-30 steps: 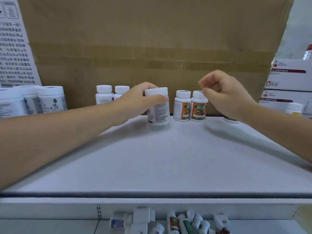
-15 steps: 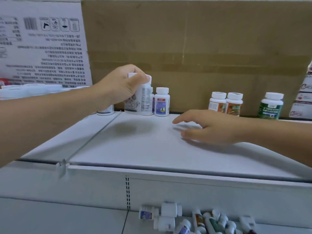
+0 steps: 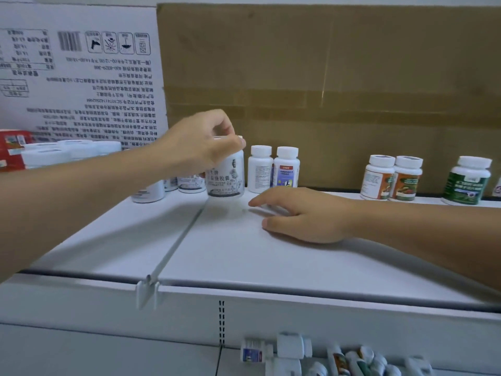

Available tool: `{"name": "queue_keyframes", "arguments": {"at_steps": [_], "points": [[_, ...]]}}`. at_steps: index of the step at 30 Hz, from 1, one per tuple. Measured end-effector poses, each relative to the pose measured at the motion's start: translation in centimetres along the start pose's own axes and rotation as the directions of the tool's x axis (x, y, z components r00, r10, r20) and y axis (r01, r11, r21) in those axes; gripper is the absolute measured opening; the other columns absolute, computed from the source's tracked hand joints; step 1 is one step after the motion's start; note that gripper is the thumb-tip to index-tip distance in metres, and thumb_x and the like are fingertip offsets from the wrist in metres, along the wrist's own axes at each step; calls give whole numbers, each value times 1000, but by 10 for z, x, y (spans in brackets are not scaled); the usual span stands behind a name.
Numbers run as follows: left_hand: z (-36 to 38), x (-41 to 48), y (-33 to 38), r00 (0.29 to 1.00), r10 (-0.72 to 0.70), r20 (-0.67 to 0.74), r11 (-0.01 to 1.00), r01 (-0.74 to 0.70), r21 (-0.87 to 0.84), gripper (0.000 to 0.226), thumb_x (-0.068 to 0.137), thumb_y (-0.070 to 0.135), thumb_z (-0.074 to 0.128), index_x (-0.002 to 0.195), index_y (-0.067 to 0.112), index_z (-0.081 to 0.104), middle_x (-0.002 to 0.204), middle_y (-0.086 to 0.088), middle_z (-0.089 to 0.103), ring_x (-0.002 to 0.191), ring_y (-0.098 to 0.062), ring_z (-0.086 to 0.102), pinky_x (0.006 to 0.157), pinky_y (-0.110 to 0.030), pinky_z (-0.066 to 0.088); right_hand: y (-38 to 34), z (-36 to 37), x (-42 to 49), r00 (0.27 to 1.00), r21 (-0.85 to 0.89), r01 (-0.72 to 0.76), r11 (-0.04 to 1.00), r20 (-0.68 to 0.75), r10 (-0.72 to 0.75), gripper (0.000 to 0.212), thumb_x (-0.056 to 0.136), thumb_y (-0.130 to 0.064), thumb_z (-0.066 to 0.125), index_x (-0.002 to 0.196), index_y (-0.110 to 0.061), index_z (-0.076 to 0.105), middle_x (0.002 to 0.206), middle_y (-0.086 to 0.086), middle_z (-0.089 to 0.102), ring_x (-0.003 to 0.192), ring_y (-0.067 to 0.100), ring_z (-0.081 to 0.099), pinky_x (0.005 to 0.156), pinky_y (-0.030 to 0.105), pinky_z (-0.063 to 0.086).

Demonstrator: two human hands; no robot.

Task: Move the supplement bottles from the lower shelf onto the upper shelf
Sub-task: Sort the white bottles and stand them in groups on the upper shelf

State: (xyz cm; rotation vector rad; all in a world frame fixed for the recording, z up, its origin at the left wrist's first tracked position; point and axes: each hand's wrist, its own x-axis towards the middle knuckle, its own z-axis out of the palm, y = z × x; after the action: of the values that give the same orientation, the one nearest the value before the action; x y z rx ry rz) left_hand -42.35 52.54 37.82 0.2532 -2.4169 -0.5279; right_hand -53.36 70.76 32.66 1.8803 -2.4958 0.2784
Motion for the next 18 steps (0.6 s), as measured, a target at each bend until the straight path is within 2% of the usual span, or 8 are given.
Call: {"name": "queue_keyframes", "arguments": {"at_steps": [3,6,10,12,16,18], "points": [[-21,-5,-17,999,38,8,997,-39,72,19,90,41,60,91,23,63,71,12,63,61,0,56,56,-27,40,-15,2,16,1000,26,0,1000,-9,0,46,98,-41,47,143,-32,41,150,-16,38,137,4,33,106,16,24],[-34,-10,-35,998,60,25,990,-63,125,19,89,48,63,95,30,64,84,11,66,73,-4,59,60,-28,42,-29,6,32,1000,39,18,999,-14,-18,47,99,-40,46,144,-30,40,150,-14,38,137,6,34,106,15,23],[-32,-16,-55,989,138,49,960,-146,239,34,83,59,57,107,36,63,98,14,65,89,-13,60,71,-27,47,-34,19,44,999,67,40,997,-9,-39,45,99,-37,44,143,-30,42,150,-13,39,136,4,34,111,18,22],[-27,-16,-62,980,189,61,918,-198,345,42,83,64,51,112,35,61,102,9,65,95,-17,59,78,-34,48,-32,22,45,1000,105,30,994,-2,-30,44,99,-38,44,142,-31,44,148,-16,40,136,2,34,113,20,22],[-27,-9,-72,960,276,46,836,-263,482,51,82,70,43,109,32,63,99,5,68,93,-21,57,80,-33,38,-29,23,46,999,118,33,992,-8,-33,42,99,-38,45,141,-31,45,146,-18,42,134,0,35,114,22,23],[-28,-5,-76,946,319,62,778,-299,553,63,78,76,31,109,31,63,98,4,68,94,-22,58,85,-36,36,-30,23,46,999,117,33,993,-9,-32,42,99,-39,45,140,-32,45,145,-18,42,133,0,35,115,23,24]]}}
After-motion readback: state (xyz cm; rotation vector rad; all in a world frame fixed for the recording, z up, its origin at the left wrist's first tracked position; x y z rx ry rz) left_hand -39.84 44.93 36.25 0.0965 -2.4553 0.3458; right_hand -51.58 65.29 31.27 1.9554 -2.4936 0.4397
